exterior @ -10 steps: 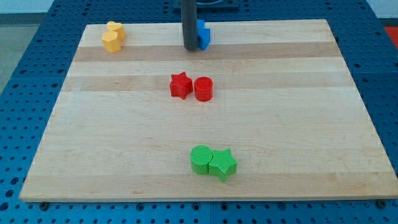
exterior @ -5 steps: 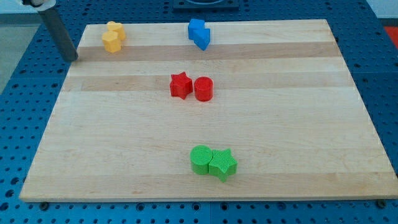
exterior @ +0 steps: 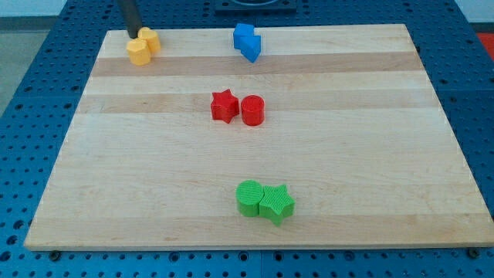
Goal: Push the yellow blocks slightly to the right
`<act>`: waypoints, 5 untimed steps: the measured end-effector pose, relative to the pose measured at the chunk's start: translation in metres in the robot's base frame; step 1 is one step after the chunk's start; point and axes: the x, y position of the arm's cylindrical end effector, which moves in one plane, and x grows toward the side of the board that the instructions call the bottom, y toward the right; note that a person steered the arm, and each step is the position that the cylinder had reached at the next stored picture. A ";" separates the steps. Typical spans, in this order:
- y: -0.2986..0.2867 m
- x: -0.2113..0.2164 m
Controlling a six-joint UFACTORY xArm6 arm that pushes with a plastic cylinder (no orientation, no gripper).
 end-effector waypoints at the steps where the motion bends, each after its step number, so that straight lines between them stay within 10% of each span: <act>1: 0.042 0.019; 5: -0.040 0.016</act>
